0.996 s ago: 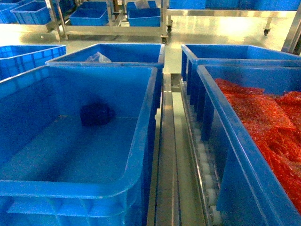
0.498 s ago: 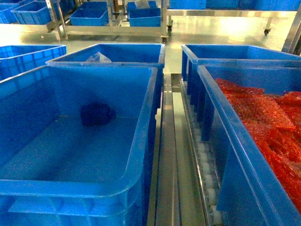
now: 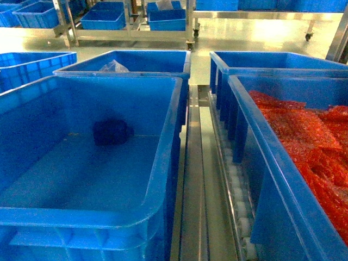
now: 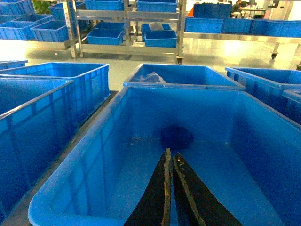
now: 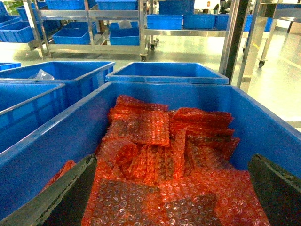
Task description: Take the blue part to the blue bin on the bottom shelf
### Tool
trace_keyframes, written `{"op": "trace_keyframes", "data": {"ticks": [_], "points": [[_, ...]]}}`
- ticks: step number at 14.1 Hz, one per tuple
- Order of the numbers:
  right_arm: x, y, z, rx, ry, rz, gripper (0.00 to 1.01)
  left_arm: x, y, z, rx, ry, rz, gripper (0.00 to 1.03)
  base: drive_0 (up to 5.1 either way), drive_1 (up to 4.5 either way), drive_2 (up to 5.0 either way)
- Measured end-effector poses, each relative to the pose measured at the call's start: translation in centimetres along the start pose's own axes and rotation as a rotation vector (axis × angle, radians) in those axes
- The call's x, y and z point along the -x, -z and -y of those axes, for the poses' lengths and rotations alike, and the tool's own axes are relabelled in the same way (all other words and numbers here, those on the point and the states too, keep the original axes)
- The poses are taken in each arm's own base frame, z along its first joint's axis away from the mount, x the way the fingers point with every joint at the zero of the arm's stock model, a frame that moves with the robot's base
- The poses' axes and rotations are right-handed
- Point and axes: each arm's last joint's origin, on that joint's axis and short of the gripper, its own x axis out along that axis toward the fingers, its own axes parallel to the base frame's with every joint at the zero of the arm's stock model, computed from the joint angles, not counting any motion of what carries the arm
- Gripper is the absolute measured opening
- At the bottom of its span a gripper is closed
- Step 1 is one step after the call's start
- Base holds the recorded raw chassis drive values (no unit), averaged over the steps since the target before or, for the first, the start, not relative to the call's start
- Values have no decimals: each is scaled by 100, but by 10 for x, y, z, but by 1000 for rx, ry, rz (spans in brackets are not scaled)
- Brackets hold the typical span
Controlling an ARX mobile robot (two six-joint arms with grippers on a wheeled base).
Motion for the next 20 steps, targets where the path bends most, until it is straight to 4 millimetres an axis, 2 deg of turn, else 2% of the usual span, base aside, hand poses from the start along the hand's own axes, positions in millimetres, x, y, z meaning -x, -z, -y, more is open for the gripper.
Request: {"op": "trace_keyframes", "data": {"ticks": [5, 6, 7, 9, 10, 17, 18, 20], "points": [[0, 0, 0, 0, 0, 0, 98, 6, 0, 0, 0, 0, 4, 2, 0, 0, 0], [0, 0, 0, 0, 1, -1, 98, 12, 6, 0, 0, 1, -52, 2, 0, 0, 0], [0, 0, 0, 0, 0, 0, 98, 16, 2, 0, -1, 2, 3, 2, 0, 0, 0], [0, 0, 0, 0, 0, -1, 98, 16, 4, 0, -2, 0, -13, 2, 0, 0, 0], [0, 0, 0, 0, 0, 0, 98, 16, 4, 0, -2, 0, -14, 8, 0, 0, 0], [0, 0, 0, 0, 0, 0, 98, 16, 4, 0, -2, 0, -15, 93, 0, 0, 0], [0, 0, 0, 0, 0, 0, 98, 16, 4, 0, -3, 0, -15, 99, 0, 0, 0], [0, 0, 0, 0, 0, 0, 98, 16, 4, 0, -3, 0, -15, 98, 0, 0, 0]]}}
